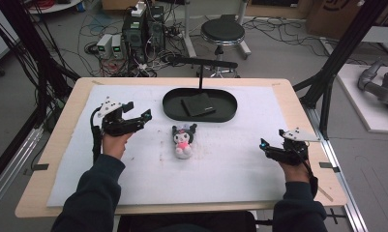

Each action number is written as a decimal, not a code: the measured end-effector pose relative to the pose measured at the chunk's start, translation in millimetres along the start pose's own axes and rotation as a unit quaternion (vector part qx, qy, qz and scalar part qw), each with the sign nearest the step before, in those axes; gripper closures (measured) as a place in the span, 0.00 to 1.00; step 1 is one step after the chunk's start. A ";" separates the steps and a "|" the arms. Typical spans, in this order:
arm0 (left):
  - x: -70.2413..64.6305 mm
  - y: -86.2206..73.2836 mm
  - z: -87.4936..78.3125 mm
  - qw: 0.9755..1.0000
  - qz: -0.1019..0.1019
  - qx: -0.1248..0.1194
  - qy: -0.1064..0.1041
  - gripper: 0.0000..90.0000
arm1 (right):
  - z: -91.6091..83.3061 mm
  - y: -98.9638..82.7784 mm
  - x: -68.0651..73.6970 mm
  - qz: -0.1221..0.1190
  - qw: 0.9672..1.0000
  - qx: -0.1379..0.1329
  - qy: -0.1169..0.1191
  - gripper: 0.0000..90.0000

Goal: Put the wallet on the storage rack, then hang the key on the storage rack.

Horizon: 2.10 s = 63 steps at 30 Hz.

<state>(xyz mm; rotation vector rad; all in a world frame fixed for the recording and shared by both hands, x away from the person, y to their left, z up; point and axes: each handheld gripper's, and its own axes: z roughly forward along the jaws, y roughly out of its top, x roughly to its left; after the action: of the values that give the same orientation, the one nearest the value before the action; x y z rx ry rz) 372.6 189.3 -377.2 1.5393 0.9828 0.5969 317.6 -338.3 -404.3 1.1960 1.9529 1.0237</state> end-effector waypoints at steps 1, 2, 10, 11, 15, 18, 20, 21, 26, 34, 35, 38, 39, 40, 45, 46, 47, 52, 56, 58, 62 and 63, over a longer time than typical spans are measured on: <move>-0.2 0.0 -1.1 1.000 0.002 -0.001 0.001 0.22 | -0.4 -0.7 -0.2 0.001 1.000 0.000 0.000 0.25; -0.5 0.1 -1.8 1.000 0.005 -0.002 0.003 0.22 | -1.2 -1.3 -0.8 0.002 1.000 0.000 0.000 0.25; 0.1 -3.0 -10.0 1.000 -0.007 -0.006 -0.005 0.22 | -5.5 -1.4 -1.3 0.003 1.000 -0.001 -0.005 0.25; 0.6 -3.0 -11.8 1.000 -0.006 -0.007 -0.004 0.22 | -5.7 -1.1 -0.8 0.002 1.000 -0.002 -0.005 0.25; 6.9 -4.7 -20.9 1.000 -0.013 -0.002 -0.001 0.22 | -4.5 0.4 0.7 0.002 1.000 -0.004 -0.003 0.25; 11.8 -7.8 -26.5 1.000 -0.006 0.005 0.011 0.22 | -3.4 2.4 3.4 0.001 1.000 -0.007 -0.001 0.25; 15.1 -10.5 -30.3 1.000 -0.006 0.007 0.016 0.22 | -3.3 4.7 6.7 0.007 1.000 -0.009 0.001 0.25; 17.1 -12.1 -32.5 1.000 -0.005 0.008 0.018 0.22 | -3.4 6.2 8.4 0.011 1.000 -0.012 0.004 0.25; 24.8 -21.6 -42.4 0.999 0.000 0.008 0.031 0.22 | 1.2 15.2 23.2 0.012 0.999 -0.025 0.020 0.24; 31.9 -30.4 -52.3 0.999 -0.006 0.001 0.039 0.23 | 25.0 32.9 62.7 -0.002 0.997 -0.009 0.079 0.24; 32.0 -31.3 -54.3 0.999 -0.007 0.001 0.042 0.23 | 27.5 35.2 68.9 -0.005 0.996 -0.012 0.085 0.24; 33.3 -34.5 -56.9 0.999 -0.010 0.003 0.047 0.23 | 36.3 43.0 86.2 -0.012 0.995 -0.018 0.100 0.24; 33.5 -35.0 -57.2 0.999 -0.009 0.003 0.049 0.23 | 39.4 45.6 92.5 -0.010 0.994 -0.018 0.105 0.24; 33.7 -35.2 -57.2 0.999 -0.009 0.004 0.049 0.23 | 42.5 48.1 98.4 -0.011 0.994 -0.014 0.109 0.24; 33.1 -37.8 -56.2 0.999 -0.002 0.010 0.052 0.23 | 61.4 57.4 125.6 -0.022 0.992 0.004 0.125 0.24; 32.8 -38.7 -55.7 0.999 -0.001 0.013 0.052 0.23 | 65.2 59.1 130.6 -0.022 0.992 0.009 0.128 0.24; 32.6 -39.2 -55.4 0.999 -0.001 0.015 0.052 0.23 | 69.1 61.1 135.8 -0.020 0.991 0.011 0.131 0.24; 33.0 -40.8 -55.9 0.998 -0.003 0.016 0.054 0.23 | 85.6 72.6 162.5 -0.029 0.987 0.020 0.155 0.24; 33.6 -41.3 -56.3 0.998 -0.006 0.016 0.053 0.23 | 97.0 80.4 182.2 -0.033 0.987 0.031 0.157 0.24; 33.4 -41.4 -56.2 0.998 -0.006 0.015 0.053 0.23 | 102.9 82.7 190.7 -0.030 0.988 0.038 0.146 0.23; 34.0 -41.4 -56.4 0.999 -0.006 0.014 0.051 0.23 | 115.7 84.3 203.2 -0.029 0.990 0.052 0.132 0.22; 34.5 -41.5 -56.5 0.998 -0.006 0.015 0.053 0.23 | 118.5 84.1 206.1 -0.030 0.989 0.058 0.130 0.22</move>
<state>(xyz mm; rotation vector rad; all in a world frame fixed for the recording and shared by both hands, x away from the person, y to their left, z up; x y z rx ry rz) 333.7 248.5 -410.2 1.5383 1.0855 0.6633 368.3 -91.5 -414.7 1.1031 2.2636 1.0911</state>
